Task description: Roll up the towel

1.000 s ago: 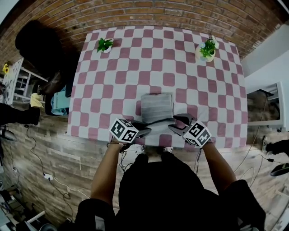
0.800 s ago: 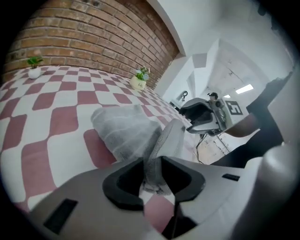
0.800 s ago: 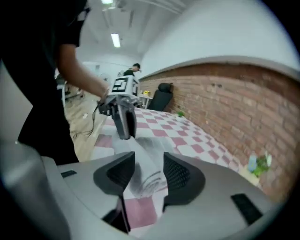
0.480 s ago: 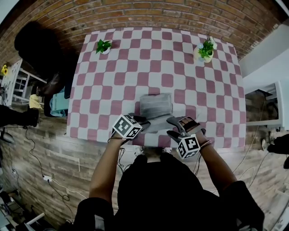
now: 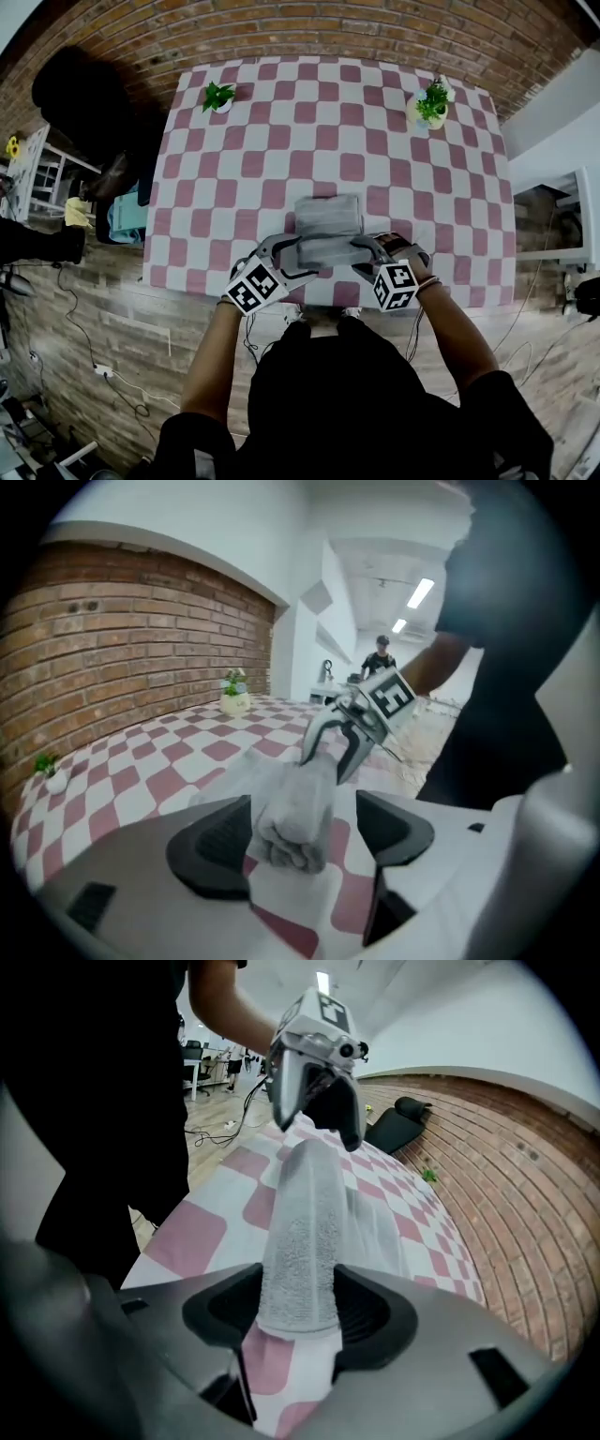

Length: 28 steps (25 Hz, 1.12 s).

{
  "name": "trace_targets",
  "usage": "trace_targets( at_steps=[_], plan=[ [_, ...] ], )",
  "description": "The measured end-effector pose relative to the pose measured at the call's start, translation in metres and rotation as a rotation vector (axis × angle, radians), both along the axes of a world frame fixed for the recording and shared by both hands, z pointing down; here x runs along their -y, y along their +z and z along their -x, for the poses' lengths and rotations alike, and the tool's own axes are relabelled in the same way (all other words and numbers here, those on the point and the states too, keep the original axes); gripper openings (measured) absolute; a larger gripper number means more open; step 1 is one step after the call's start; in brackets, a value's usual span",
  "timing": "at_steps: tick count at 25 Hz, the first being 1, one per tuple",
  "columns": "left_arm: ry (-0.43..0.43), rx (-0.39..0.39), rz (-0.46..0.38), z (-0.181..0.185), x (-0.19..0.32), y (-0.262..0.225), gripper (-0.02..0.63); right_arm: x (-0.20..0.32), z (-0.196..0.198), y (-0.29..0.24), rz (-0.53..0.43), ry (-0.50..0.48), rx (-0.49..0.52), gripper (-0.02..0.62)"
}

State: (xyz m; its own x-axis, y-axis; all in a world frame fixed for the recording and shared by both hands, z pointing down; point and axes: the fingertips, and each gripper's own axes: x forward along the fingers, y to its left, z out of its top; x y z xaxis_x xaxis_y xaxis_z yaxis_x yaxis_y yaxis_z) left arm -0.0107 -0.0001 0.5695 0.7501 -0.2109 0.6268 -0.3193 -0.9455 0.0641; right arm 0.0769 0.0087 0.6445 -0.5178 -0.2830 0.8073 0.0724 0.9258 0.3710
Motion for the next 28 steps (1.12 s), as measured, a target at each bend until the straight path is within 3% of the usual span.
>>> trace_targets(
  at_steps=[3,6,8,10,14,19,21,22,24,26,28],
  plan=[
    [0.135,0.191,-0.140,0.000,-0.012,0.024,0.380,0.003,0.000,-0.002,0.050,0.002,0.014,0.224],
    [0.189,0.357,-0.318,0.001,-0.002,0.044,0.340,0.005,0.000,-0.004,0.093,0.006,0.033,0.215],
    [0.221,0.408,-0.354,0.002,0.001,0.050,0.289,0.005,0.001,-0.005,0.141,0.027,0.052,0.202],
    [0.242,0.418,-0.332,0.002,-0.003,0.053,0.257,0.005,0.000,-0.008,0.188,0.057,0.073,0.195],
    [0.249,0.372,-0.202,0.005,-0.023,0.056,0.215,-0.012,0.001,-0.012,0.305,0.077,0.102,0.190],
    [0.294,0.251,0.090,0.005,-0.064,0.053,0.214,-0.057,0.001,-0.017,0.641,0.077,0.185,0.189],
    [0.266,0.195,0.209,0.006,-0.069,0.055,0.215,-0.062,0.000,-0.020,0.731,0.108,0.248,0.192],
    [0.237,0.165,0.261,0.007,-0.067,0.057,0.215,-0.057,0.000,-0.023,0.732,0.134,0.287,0.196],
    [0.159,0.108,0.352,0.009,-0.058,0.058,0.218,-0.038,-0.003,-0.031,0.641,0.200,0.364,0.224],
    [0.063,0.052,0.428,0.010,-0.045,0.056,0.221,-0.019,-0.010,-0.043,0.471,0.259,0.428,0.273],
    [-0.031,0.003,0.487,0.011,-0.032,0.055,0.218,-0.010,-0.017,-0.059,0.269,0.274,0.447,0.275]
  ],
)
